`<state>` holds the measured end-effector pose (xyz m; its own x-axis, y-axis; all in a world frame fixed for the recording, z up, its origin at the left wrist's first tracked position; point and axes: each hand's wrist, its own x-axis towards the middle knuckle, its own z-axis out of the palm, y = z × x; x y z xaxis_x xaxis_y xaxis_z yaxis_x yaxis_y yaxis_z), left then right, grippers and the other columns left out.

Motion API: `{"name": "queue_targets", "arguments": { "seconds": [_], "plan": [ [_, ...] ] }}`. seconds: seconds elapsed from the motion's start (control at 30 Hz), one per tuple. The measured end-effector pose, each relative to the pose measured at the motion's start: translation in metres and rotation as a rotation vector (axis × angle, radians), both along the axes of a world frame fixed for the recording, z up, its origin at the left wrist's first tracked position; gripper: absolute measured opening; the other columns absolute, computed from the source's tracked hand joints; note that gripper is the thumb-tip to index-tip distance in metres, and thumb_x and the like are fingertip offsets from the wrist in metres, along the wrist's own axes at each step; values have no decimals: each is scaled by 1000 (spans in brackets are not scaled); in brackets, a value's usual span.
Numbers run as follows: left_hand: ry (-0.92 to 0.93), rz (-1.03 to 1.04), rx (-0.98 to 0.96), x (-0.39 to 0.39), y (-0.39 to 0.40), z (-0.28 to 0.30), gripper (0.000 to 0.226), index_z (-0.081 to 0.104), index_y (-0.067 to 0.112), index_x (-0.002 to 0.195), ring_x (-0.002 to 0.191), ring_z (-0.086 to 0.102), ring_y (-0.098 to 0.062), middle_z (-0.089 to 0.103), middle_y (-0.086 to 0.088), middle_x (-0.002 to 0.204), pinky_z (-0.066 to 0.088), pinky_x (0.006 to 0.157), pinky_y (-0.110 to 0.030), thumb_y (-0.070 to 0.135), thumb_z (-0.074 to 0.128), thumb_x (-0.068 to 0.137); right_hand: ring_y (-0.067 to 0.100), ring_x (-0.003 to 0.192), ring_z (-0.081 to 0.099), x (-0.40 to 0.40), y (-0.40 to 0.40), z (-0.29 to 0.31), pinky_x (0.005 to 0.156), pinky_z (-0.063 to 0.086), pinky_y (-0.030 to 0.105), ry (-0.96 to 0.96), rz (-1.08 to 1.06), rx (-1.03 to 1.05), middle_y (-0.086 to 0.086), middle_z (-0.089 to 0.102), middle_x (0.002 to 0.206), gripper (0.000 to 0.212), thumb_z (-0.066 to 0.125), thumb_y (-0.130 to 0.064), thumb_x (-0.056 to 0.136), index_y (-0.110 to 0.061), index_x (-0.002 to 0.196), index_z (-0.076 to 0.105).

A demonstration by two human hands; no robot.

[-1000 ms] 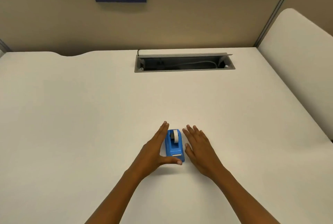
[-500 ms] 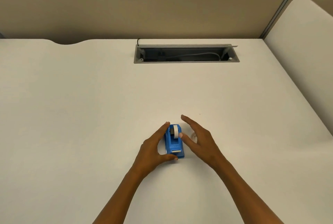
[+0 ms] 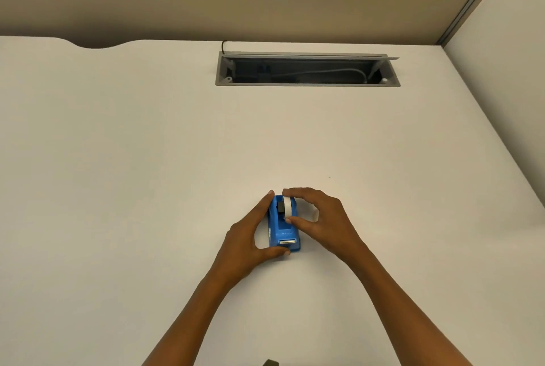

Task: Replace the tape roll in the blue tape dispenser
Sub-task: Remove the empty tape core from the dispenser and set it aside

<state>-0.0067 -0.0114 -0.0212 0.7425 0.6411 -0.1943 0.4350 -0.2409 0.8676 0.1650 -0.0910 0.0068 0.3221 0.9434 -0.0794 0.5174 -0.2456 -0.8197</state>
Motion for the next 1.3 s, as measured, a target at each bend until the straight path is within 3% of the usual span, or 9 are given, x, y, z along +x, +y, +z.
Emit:
{"name": "queue_targets", "arguments": {
  "seconds": [0.17, 0.27, 0.37, 0.5, 0.7, 0.9, 1.03, 1.17, 1.3],
  "plan": [
    [6, -3, -1, 0, 0, 2, 96, 13, 49, 138, 117, 27, 27, 24, 39, 135, 22, 90, 8, 52, 74, 63, -8, 116, 50, 2, 1, 8, 97, 37, 10, 116, -50, 33, -30, 58, 117, 40, 72, -26, 78, -40, 113, 59],
    [25, -19, -22, -1, 0, 8, 98, 12, 49, 138, 123, 28, 19, 25, 32, 141, 23, 94, 4, 54, 73, 61, -2, 115, 55, 2, 2, 21, 100, 41, 17, 215, -87, 64, -18, 64, 118, 40, 73, -21, 77, -29, 115, 62],
    [60, -31, -53, 2, 1, 22, 103, 13, 47, 138, 128, 30, 7, 28, 23, 145, 26, 101, -14, 57, 74, 55, 1, 108, 59, -2, -1, 34, 95, 47, 14, 289, -71, 44, -10, 64, 118, 42, 71, -13, 79, -25, 118, 61],
    [-50, 66, -79, 2, -3, 49, 87, 32, 45, 132, 127, 39, -2, 38, 15, 144, 34, 103, -24, 54, 75, 56, 5, 98, 63, -11, -8, 45, 83, 54, 17, 384, -57, 12, -3, 62, 115, 42, 70, -8, 79, -21, 118, 61],
    [-313, 183, -156, -2, -12, 84, 42, 63, 24, 113, 104, 61, -10, 66, 9, 111, 52, 83, -20, 19, 73, 72, 13, 93, 68, -24, -14, 55, 75, 54, 16, 534, -115, 41, 5, 69, 106, 34, 70, -7, 78, -21, 109, 66],
    [-331, 287, -205, 0, -13, 90, 33, 69, 26, 102, 96, 65, -7, 71, 14, 100, 48, 83, -14, 17, 74, 71, 15, 90, 70, -23, -14, 64, 78, 56, 20, 570, -189, 39, 6, 72, 103, 29, 68, -19, 80, -19, 109, 68],
    [-345, 305, -253, 4, -7, 95, 29, 72, 24, 96, 89, 68, -12, 73, 8, 94, 51, 82, -18, 17, 74, 68, 17, 79, 73, -21, -10, 71, 63, 52, 12, 634, -187, 58, 0, 74, 95, 24, 68, -25, 80, -19, 103, 70],
    [-350, 298, -277, 7, -5, 98, 29, 71, 20, 98, 88, 68, -12, 72, 5, 92, 52, 79, -16, 17, 72, 69, 24, 75, 72, -21, -3, 75, 62, 59, 29, 657, -222, 78, 4, 74, 87, 35, 76, -39, 67, -19, 95, 72],
    [-351, 338, -349, 9, -4, 96, 29, 70, 19, 99, 88, 68, -10, 74, 7, 92, 51, 73, -13, 16, 72, 71, 21, 70, 72, -22, 2, 73, 67, 59, 24, 611, -229, 80, 0, 75, 83, 34, 72, -45, 62, -26, 90, 72]
  ]
}}
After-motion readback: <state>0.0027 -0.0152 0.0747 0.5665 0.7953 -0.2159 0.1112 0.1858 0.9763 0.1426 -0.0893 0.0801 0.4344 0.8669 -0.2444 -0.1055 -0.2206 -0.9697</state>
